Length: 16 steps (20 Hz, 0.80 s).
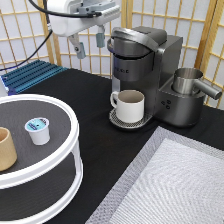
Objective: Make coffee
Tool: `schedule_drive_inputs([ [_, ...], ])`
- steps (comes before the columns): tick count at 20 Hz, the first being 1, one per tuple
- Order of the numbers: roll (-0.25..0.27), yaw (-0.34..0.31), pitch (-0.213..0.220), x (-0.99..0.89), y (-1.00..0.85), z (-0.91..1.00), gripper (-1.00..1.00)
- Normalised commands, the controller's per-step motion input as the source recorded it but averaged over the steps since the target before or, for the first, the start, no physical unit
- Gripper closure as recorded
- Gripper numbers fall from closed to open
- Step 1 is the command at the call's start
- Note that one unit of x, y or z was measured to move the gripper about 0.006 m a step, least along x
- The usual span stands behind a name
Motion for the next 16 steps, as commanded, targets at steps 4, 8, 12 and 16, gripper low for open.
schedule_drive_inputs([
  [4,0.135,0.0,0.201,0.8,-0.18,0.35,-1.0],
  [8,0.143,0.0,0.217,0.27,-0.04,0.41,-1.0],
  [12,0.117,0.002,0.175,0.04,0.18,0.45,-1.0],
  [16,0.088,0.027,0.133,0.13,0.33,0.39,-1.0],
])
